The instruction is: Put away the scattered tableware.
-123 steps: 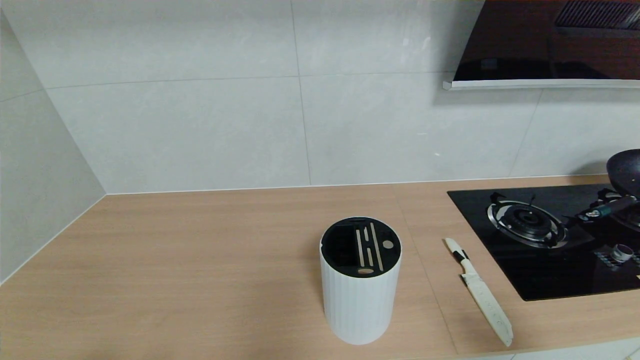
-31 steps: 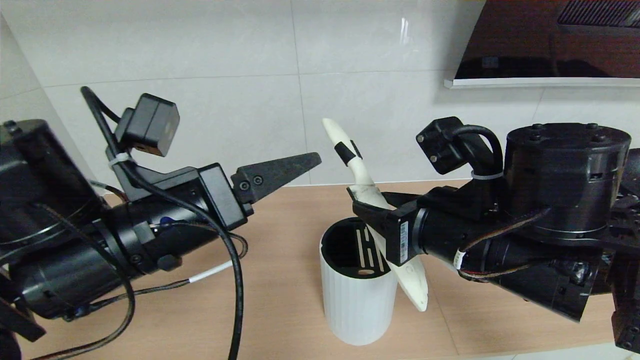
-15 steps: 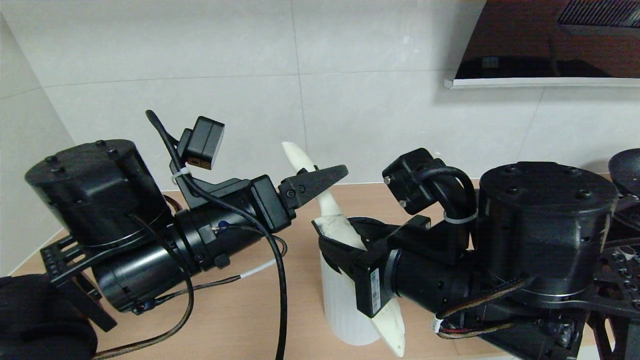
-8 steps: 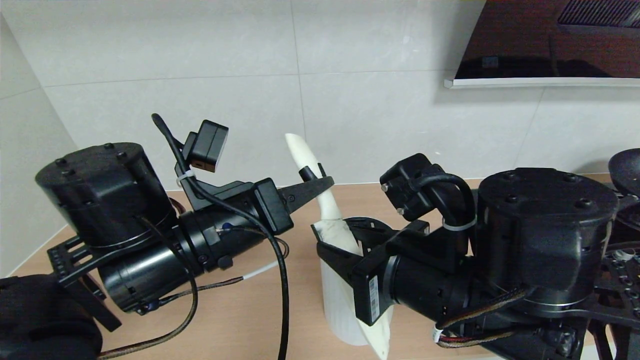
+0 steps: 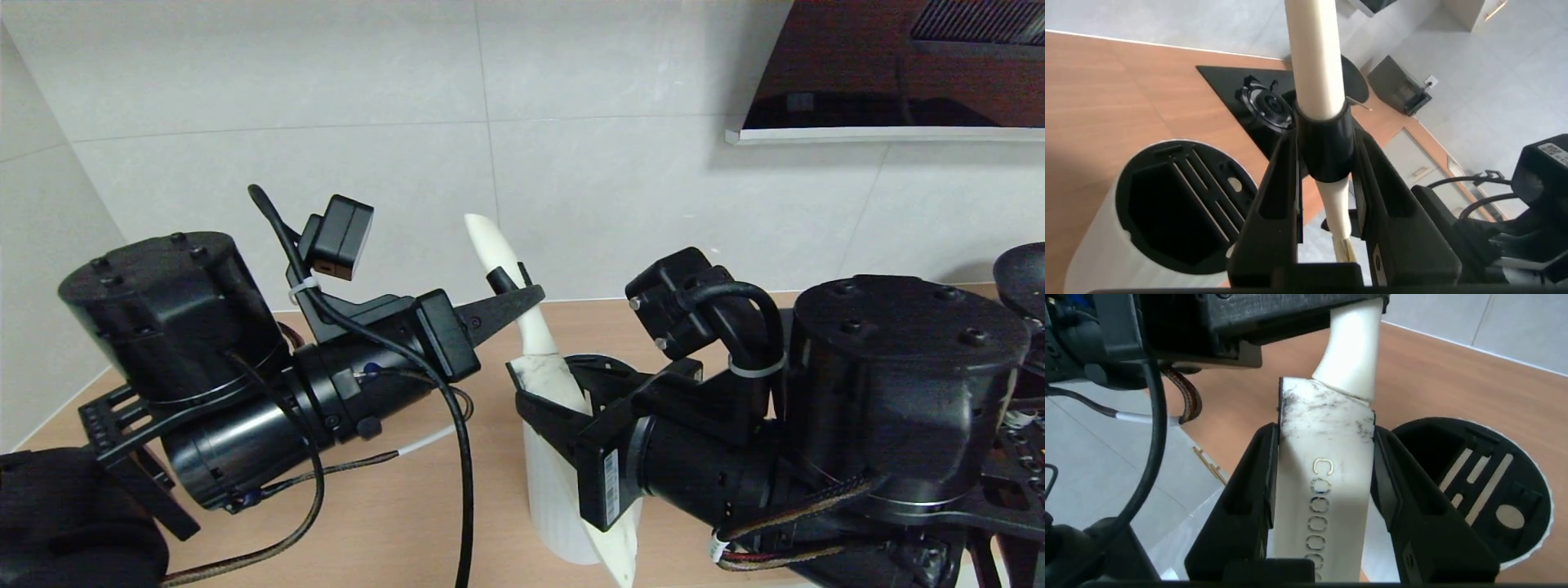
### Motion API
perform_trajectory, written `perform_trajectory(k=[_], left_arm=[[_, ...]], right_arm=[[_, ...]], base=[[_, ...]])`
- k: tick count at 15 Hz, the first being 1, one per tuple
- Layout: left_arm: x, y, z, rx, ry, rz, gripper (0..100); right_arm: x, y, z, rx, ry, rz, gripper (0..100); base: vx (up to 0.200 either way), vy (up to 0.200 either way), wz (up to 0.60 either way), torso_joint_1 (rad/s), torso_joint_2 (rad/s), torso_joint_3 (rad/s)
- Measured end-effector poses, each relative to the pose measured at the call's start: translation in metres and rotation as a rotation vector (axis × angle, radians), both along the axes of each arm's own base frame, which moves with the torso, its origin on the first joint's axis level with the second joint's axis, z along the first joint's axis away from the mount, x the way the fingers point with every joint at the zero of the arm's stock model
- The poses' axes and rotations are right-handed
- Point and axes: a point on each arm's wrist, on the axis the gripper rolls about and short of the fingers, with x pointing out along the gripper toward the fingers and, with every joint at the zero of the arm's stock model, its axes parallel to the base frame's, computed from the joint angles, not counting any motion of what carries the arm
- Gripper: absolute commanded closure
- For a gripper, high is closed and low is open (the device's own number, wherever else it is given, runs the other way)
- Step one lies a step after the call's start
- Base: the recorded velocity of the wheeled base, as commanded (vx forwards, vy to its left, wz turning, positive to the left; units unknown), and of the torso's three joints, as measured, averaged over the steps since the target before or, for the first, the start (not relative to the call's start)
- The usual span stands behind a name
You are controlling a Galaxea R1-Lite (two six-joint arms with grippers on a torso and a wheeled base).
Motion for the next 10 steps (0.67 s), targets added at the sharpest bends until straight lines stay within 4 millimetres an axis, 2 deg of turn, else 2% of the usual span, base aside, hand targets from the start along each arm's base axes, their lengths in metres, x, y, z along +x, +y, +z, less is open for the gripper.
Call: perform_trajectory(k=[1,8,10], left_arm=[[0.000,0.000,0.000,0.000,-0.001,0.002,100],[0.004,-0.001,0.008,-0.015,-0.014,0.069,100],[0.007,-0.002,0.013,-0.005,-0.003,0.105,100]], right_arm=[[0.000,0.000,0.000,-0.001,0.000,-0.004,0],[0.002,-0.003,0.003,0.018,-0.011,-0.017,0],[0.008,-0.012,0.009,0.032,-0.023,-0.055,0]], base=[[0.000,0.000,0.00,0.000,0.00,0.000],[0.000,0.000,0.00,0.000,0.00,0.000],[0.000,0.000,0.00,0.000,0.00,0.000]])
